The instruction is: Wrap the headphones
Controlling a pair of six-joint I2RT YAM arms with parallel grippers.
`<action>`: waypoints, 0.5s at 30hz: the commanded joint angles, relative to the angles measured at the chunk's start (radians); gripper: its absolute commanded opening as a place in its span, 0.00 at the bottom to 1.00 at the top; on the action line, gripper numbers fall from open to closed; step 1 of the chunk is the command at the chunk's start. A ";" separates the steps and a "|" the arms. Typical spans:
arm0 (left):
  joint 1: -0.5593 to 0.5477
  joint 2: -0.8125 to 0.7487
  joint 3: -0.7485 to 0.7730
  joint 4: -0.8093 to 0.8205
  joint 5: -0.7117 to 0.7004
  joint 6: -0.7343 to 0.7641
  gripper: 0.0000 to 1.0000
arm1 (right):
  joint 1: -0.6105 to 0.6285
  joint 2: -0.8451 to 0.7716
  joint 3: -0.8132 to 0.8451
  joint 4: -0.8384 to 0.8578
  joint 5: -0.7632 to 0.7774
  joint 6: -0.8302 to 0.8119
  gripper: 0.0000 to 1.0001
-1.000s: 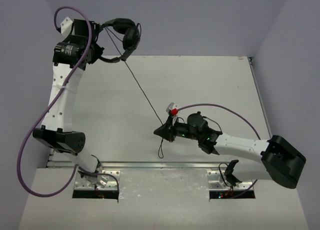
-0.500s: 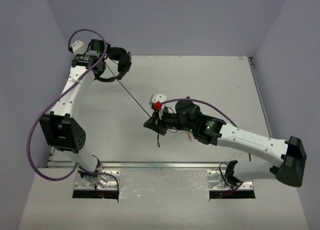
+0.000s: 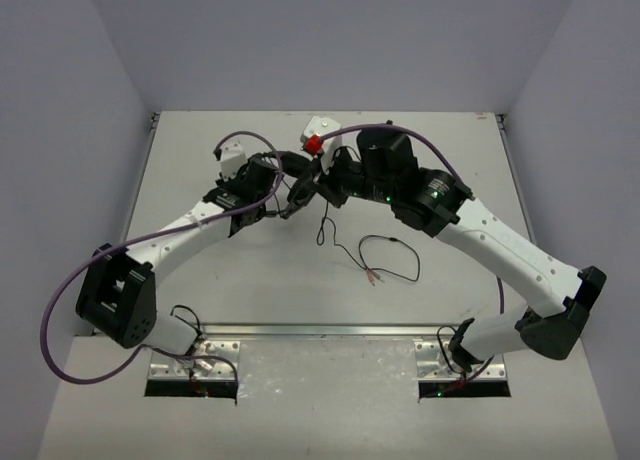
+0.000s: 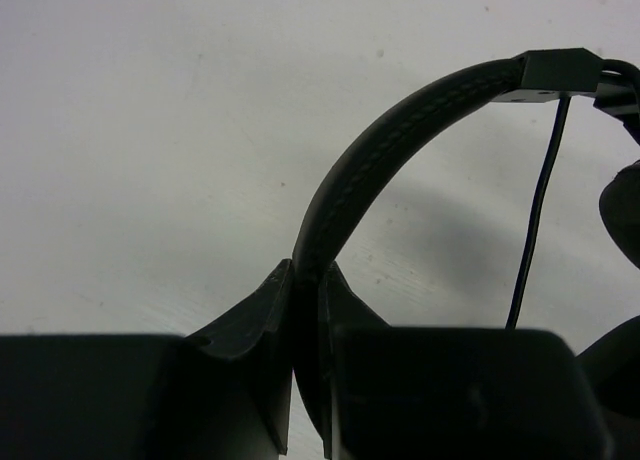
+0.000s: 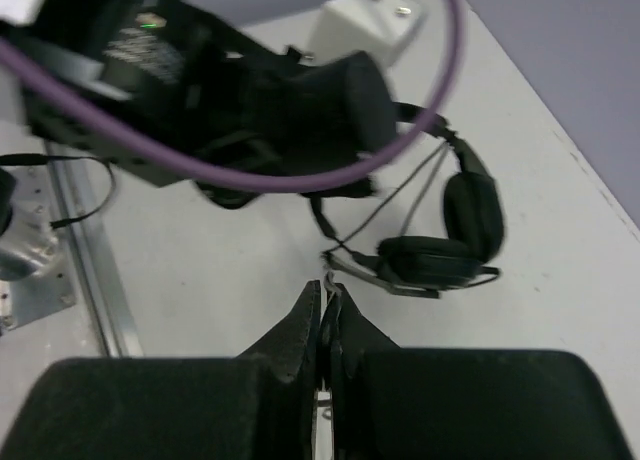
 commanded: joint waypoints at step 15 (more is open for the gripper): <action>-0.403 -0.151 -0.160 0.424 0.248 0.505 0.00 | -0.420 0.023 0.003 0.081 0.153 -0.385 0.01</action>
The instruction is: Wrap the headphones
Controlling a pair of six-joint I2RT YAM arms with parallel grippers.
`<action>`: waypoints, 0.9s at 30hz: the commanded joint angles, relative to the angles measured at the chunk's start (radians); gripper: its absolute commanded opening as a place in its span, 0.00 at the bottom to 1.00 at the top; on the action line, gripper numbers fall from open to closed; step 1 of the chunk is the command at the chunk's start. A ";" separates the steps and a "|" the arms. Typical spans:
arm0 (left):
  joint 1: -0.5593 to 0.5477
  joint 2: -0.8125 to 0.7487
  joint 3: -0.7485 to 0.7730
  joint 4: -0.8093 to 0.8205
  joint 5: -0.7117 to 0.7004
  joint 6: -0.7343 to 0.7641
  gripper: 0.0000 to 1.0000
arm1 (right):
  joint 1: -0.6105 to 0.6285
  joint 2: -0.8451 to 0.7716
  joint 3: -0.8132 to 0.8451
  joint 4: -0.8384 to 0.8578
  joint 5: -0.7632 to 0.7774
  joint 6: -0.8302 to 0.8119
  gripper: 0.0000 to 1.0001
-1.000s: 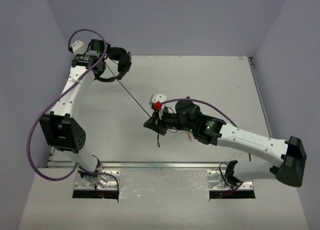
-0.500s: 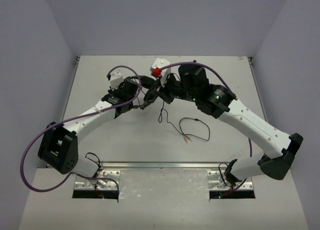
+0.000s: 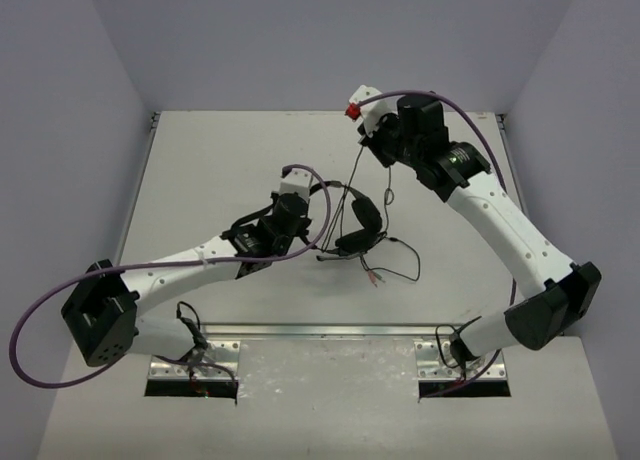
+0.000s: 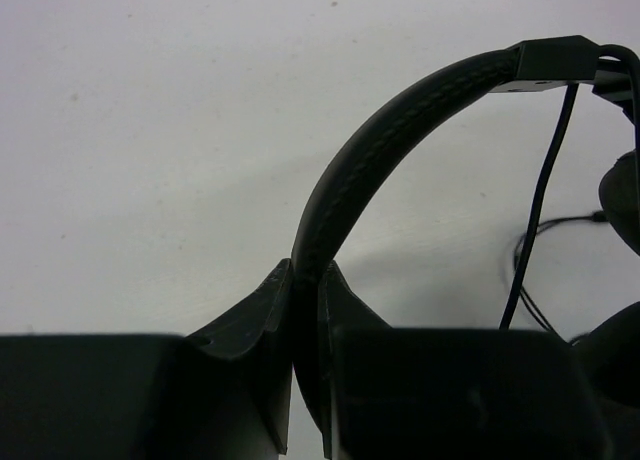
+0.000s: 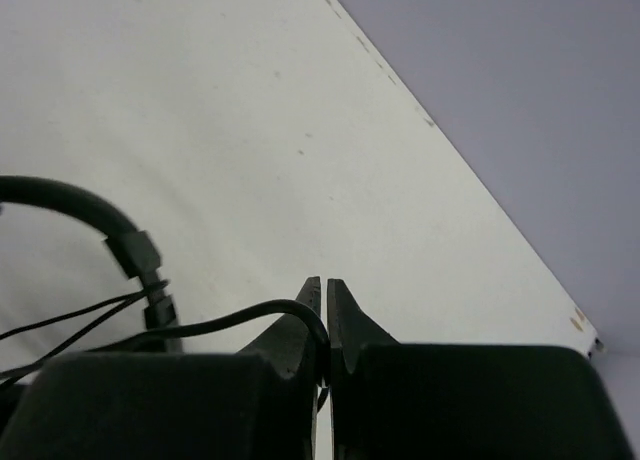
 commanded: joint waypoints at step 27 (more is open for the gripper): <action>-0.147 -0.172 0.862 -0.674 0.290 -0.081 0.00 | -0.236 -0.035 -0.480 1.061 -0.860 0.678 0.02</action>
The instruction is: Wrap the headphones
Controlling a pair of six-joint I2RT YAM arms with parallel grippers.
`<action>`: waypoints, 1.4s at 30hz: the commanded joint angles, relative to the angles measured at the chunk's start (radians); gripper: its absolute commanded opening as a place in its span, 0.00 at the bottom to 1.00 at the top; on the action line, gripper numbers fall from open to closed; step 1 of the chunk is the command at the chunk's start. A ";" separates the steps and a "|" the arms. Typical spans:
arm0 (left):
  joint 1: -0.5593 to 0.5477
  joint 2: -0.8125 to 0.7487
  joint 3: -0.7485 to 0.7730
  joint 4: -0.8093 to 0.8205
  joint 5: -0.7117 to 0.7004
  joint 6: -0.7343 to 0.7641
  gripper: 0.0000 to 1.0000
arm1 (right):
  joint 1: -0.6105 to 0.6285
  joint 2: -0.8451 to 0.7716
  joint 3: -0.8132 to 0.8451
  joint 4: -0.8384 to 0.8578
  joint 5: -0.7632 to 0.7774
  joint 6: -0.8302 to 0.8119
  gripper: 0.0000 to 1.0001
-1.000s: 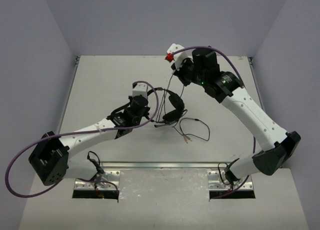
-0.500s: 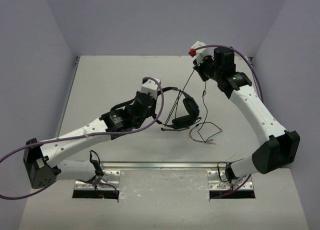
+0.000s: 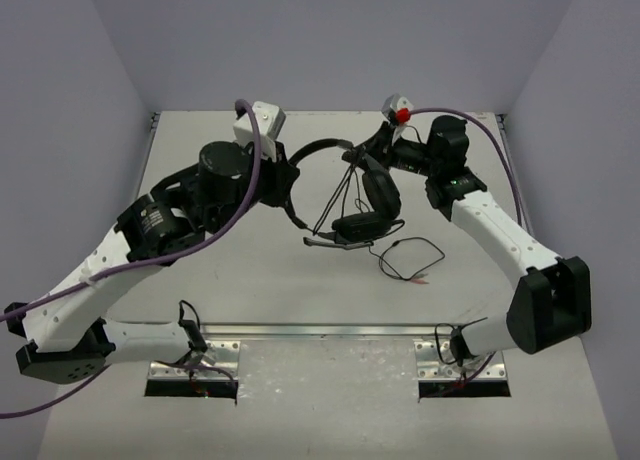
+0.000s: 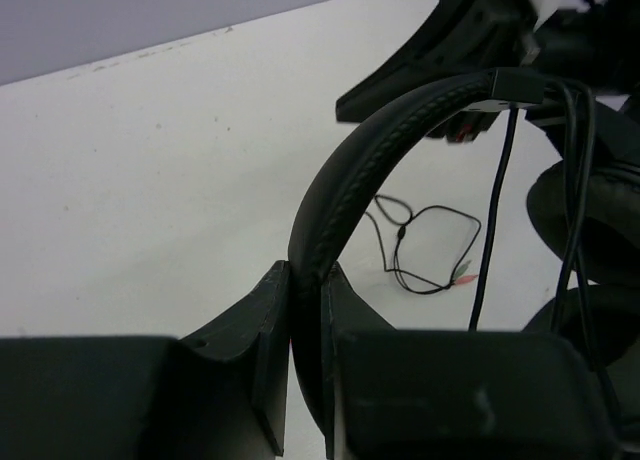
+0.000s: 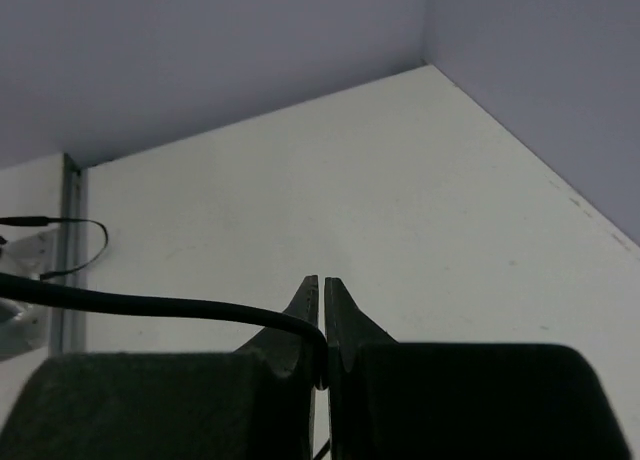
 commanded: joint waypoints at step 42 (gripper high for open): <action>0.628 0.520 0.771 -0.166 -0.329 -0.412 0.00 | 0.520 0.124 -0.667 1.009 0.125 0.548 0.01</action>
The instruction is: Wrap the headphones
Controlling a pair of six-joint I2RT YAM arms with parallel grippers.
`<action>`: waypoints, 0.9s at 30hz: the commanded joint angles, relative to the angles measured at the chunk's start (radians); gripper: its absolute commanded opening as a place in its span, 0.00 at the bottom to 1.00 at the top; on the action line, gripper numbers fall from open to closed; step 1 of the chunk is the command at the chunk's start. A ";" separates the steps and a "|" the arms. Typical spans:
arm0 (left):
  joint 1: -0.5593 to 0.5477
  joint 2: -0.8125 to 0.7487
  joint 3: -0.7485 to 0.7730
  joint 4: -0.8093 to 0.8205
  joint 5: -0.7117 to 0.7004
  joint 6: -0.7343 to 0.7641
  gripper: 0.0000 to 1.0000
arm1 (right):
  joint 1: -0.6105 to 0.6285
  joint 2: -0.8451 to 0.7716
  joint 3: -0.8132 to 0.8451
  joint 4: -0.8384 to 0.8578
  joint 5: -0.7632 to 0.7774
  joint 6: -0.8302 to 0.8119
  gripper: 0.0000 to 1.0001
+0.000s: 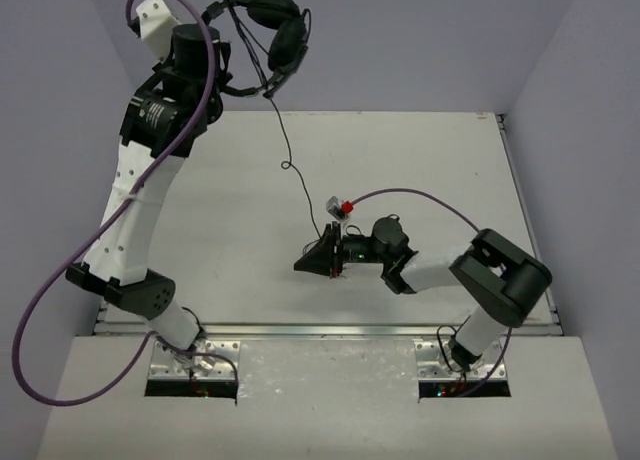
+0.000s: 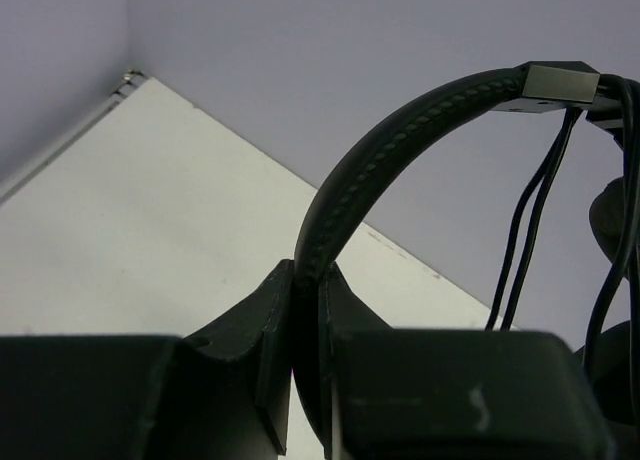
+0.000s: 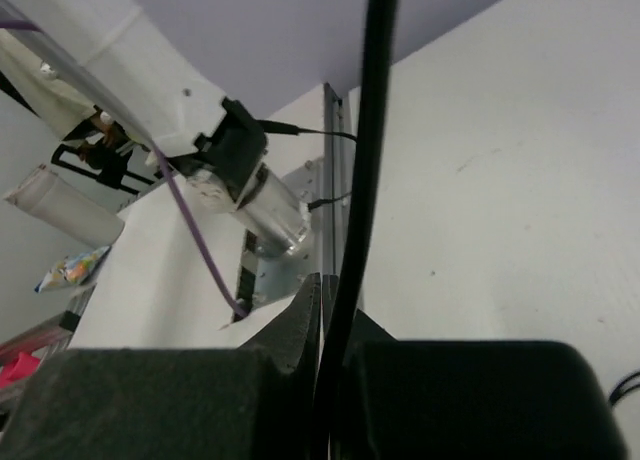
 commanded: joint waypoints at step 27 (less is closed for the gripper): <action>0.149 -0.093 -1.056 0.737 0.037 0.063 0.00 | 0.280 -0.357 0.984 -1.583 0.682 -1.042 0.01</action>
